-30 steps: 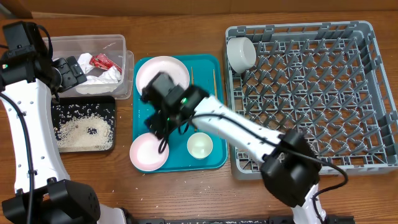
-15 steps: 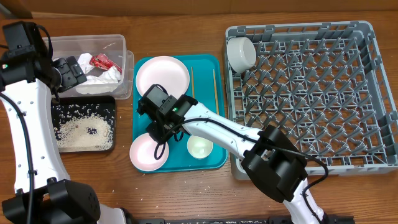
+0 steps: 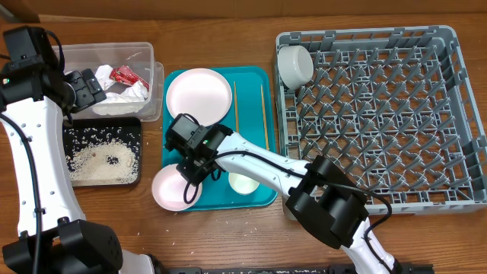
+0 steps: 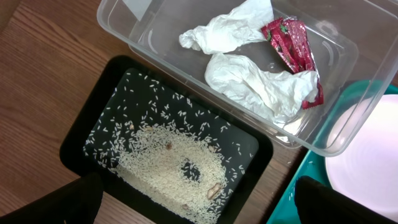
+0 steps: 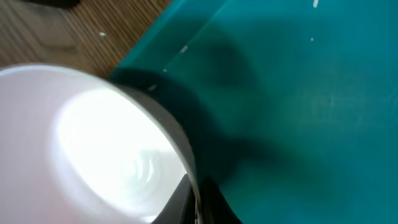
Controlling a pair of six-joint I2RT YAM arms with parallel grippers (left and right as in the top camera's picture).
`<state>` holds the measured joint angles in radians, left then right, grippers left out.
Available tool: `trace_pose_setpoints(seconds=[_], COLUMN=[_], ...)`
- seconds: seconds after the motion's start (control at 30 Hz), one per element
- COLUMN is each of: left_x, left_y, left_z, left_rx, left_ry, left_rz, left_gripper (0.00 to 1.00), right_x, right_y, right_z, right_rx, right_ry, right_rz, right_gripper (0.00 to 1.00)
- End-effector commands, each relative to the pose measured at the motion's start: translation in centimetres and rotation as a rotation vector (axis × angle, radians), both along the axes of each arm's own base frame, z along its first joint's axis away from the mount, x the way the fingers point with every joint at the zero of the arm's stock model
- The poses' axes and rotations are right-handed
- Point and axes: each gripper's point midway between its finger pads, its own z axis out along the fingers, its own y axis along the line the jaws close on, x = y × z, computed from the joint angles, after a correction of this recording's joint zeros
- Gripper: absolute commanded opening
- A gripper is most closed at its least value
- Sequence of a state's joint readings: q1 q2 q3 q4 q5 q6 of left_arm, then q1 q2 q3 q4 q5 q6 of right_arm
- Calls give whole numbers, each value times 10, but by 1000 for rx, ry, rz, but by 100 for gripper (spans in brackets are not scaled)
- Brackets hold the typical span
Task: Sort waste into correct bins and load items into the dishwasher
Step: 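Move the right gripper back and grasp the pink-rimmed bowl, then lift the pink bowl and set it into the rack beside the grey bowl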
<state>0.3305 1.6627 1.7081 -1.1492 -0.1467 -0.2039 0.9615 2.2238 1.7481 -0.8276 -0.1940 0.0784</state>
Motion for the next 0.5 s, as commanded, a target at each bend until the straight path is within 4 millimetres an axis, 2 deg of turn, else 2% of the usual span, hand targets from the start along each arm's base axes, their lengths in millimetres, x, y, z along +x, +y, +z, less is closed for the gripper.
trace_pose_setpoints(seconds=[0.0,0.13,0.27,0.33,0.37,0.47], left_x=[3,3,3,3,3,3], left_y=[-1,-1,-1,-1,-1,-1], left_z=[2,2,2,2,2,2], left_rx=[-2,-2,-2,-2,-2,-2], left_ry=[-10,-11,-10,-10,-11,-11], left_rz=[4,4,4,4,4,4], left_gripper=[100,100,100,100,100,100], right_x=[19,38,75,99,129,156], right_y=[9,-5,-35,-59,-100,-159], right_z=[23,50,96,127,172,223], right_rx=[32,31,19,8,0,-23], right_ry=[-41,-62,-138,-195,-273,-371], right_rz=[-25,-70,-165,-265,-412,-588], right_gripper=[4,4,4,4,4,4])
